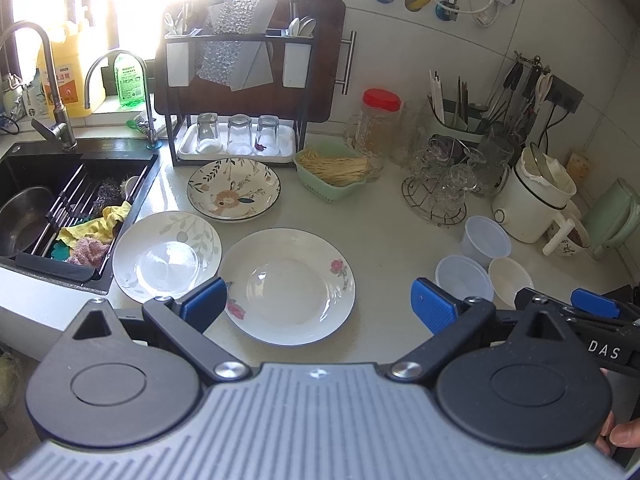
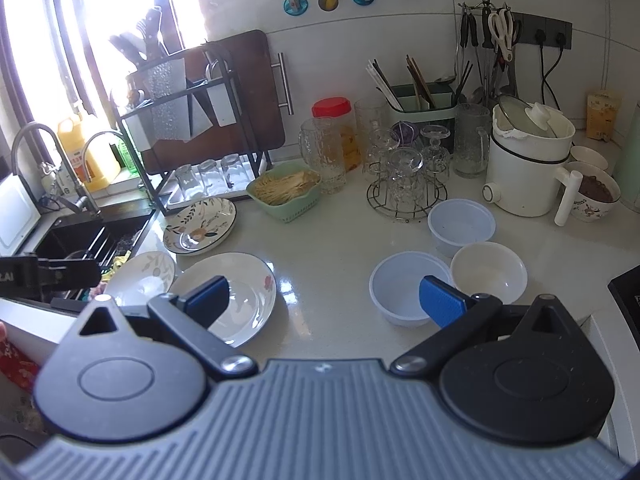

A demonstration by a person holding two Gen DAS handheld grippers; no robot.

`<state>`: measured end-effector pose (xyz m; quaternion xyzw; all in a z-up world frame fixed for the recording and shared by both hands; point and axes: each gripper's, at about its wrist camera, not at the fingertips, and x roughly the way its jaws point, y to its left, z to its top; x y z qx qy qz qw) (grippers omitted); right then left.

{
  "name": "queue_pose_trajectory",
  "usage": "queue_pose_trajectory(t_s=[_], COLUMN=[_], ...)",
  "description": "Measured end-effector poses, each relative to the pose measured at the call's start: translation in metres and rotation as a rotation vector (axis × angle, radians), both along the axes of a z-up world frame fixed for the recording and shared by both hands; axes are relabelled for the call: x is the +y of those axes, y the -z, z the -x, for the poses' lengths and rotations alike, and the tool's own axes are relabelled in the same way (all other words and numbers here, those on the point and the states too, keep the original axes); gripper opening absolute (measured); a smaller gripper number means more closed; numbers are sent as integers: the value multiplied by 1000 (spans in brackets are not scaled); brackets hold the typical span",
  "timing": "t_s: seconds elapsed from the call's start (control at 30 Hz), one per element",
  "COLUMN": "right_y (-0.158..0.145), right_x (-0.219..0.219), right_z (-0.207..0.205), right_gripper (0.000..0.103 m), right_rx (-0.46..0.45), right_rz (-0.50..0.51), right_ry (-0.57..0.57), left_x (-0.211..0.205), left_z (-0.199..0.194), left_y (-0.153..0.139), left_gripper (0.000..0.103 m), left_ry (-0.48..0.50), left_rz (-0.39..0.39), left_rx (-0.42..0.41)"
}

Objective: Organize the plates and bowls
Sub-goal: 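Move the right tool toward the white leaf-pattern plate on the counter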

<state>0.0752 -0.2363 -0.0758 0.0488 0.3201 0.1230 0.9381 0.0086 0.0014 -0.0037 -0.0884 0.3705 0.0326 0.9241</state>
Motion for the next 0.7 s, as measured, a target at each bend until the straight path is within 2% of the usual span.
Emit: queue_pose_trajectory(t_s=[0.33,0.7], right_y=[4,6], right_x=[3,3], right_z=[-1,6], right_gripper=[103,103], right_rx=[9,12], right_rz=[7,15], right_ry=[-21,-20], left_x=[8,7], left_z=[1,3], left_y=[-2,2], left_gripper=[100,100], left_ry=[-22,-4], left_rz=[9,17], left_rx=[8,29])
